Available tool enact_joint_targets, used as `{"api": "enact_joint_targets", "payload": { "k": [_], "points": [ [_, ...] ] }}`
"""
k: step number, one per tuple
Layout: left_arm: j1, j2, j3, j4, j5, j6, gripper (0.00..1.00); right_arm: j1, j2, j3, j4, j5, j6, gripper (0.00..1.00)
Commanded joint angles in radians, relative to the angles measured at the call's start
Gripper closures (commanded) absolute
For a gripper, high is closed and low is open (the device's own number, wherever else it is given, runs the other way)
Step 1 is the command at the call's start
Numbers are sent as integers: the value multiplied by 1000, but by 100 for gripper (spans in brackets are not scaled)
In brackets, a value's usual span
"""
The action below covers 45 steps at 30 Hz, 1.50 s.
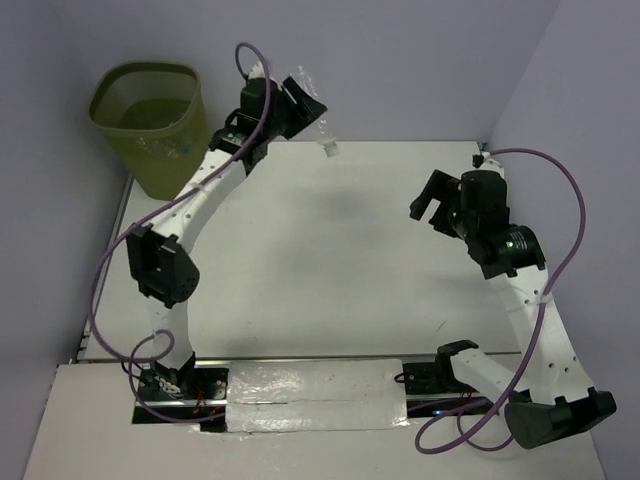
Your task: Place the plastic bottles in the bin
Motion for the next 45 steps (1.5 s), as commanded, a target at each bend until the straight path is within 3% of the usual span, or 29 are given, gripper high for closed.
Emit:
{"api": "enact_joint_targets", "payload": {
  "k": [1,5,8,15,24,29,31,32,34,35,40,45],
  "points": [
    [24,-155,68,-119,-44,347,54,-7,-29,1,18,55,35,0],
    [39,-279,55,-143,-220,635,49,-6,-14,24,29,45,32,0],
    [103,-336,94,-201,-325,743,50,-6,-2,38,32,42,25,0],
    [445,-468,35,-197,-219,670,53,-4,17,29,51,5,46,0],
    [656,-252,202,-283,-66,541,47,-4,6,11,48,-12,58,0],
    [685,-188,163,-229,-53,515,44,-4,-6,-8,52,-21,69,0],
    [690,-182,134,-185,-44,507,39,-4,-6,-16,54,-26,72,0],
    [690,-171,123,-179,-39,507,34,-4,-8,-19,54,-27,74,0],
    [690,-151,129,-200,-52,504,8,-4,-8,-20,52,-27,75,0],
    [690,-148,132,-208,-62,501,1,-4,-10,-23,52,-27,75,0],
    [690,-177,124,-203,-65,510,1,-4,-8,-20,49,-21,69,0],
    [688,-189,245,-260,-33,527,1,-4,-8,-20,54,-21,71,0]
  ]
}}
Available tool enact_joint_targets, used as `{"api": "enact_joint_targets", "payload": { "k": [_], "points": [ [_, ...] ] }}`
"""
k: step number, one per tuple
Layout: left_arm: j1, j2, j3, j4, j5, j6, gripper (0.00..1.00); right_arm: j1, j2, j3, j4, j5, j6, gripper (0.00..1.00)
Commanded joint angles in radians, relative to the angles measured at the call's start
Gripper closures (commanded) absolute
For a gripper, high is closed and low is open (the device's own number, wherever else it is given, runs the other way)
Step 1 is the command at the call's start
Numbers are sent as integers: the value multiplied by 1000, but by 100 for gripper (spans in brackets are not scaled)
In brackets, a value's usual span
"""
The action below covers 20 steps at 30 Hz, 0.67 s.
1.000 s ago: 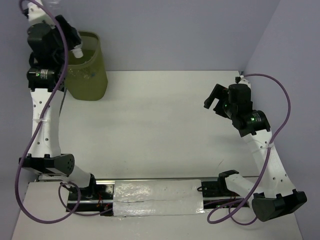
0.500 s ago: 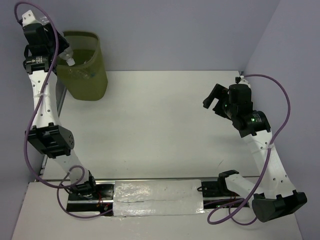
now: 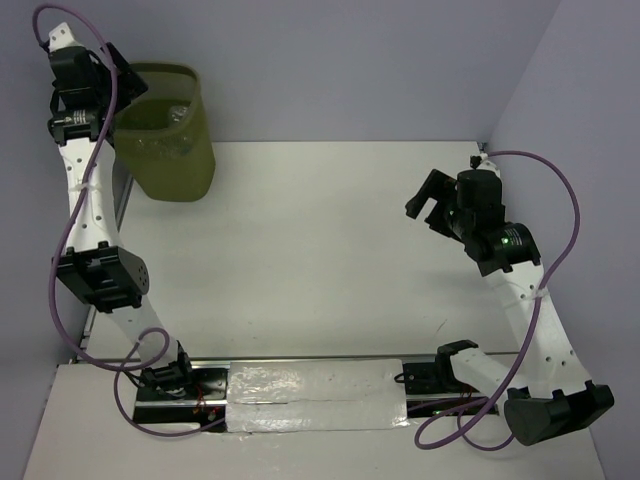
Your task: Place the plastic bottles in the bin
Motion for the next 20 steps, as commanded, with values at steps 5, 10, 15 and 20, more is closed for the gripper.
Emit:
{"api": "enact_joint_targets", "payload": {
  "k": [5,10,15,20],
  "points": [
    [-57,-169,68,-15,91,48,1,-4,2,11,31,10,-3,0],
    [-226,-332,-116,-38,105,83,1,-4,39,52,7,38,3,0],
    [-357,-462,-404,-12,117,37,1,-4,39,57,7,53,8,0],
    [-401,-547,-561,68,201,20,1,-4,33,42,11,56,19,0]
  ]
}}
